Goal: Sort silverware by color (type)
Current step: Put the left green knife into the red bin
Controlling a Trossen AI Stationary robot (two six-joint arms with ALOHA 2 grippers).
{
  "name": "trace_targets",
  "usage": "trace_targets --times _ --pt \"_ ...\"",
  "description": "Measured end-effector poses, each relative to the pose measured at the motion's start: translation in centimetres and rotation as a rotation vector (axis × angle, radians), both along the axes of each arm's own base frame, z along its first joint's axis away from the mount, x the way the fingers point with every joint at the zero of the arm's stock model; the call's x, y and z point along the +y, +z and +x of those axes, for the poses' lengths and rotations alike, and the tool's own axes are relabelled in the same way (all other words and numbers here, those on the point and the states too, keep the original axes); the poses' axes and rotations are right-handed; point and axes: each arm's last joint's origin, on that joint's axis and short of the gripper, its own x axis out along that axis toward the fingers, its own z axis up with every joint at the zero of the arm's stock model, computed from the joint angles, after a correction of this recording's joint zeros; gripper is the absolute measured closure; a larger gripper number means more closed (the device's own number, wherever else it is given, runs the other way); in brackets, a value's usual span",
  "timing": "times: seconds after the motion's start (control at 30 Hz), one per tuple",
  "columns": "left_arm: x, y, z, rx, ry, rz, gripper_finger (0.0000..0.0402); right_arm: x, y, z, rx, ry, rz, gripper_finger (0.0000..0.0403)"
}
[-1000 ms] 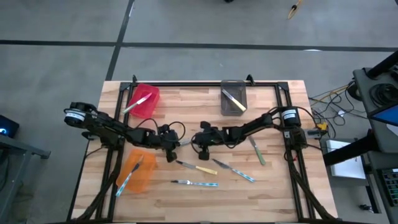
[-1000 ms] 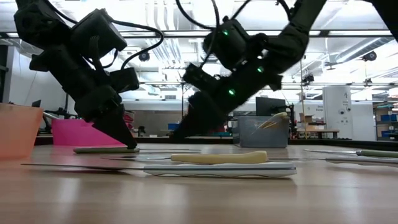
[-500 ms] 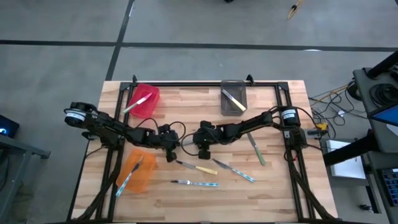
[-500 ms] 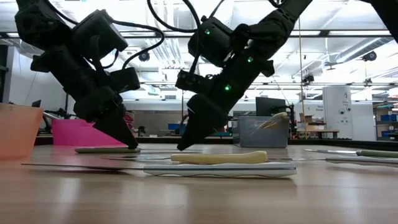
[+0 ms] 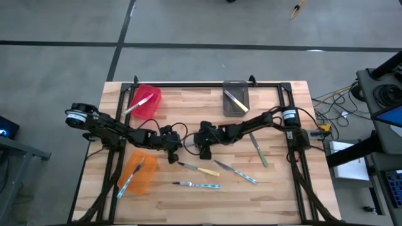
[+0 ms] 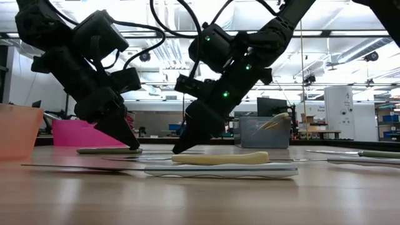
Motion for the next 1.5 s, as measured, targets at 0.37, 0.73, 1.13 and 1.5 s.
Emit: trace_targets --times 0.37,0.73,1.13,1.5 --pt "-0.1 0.1 0.1 -0.012 -0.018 -0.017 0.0401 -0.5 -0.5 0.5 -0.033 0.041 -0.07 0.0238" --pt "-0.3 0.2 0.4 -0.043 -0.064 -0.059 0.0402 -0.7 0.1 0.9 -0.088 0.034 -0.096 0.0268" --pt "-0.3 0.4 0.6 -0.068 -0.078 -0.057 0.0401 -0.6 0.8 1.3 -0.152 0.007 -0.061 0.028" --pt "-0.3 -0.8 0.9 -0.037 -0.052 -0.064 0.0401 0.2 3.2 0.4 -0.118 0.057 0.226 0.0319"
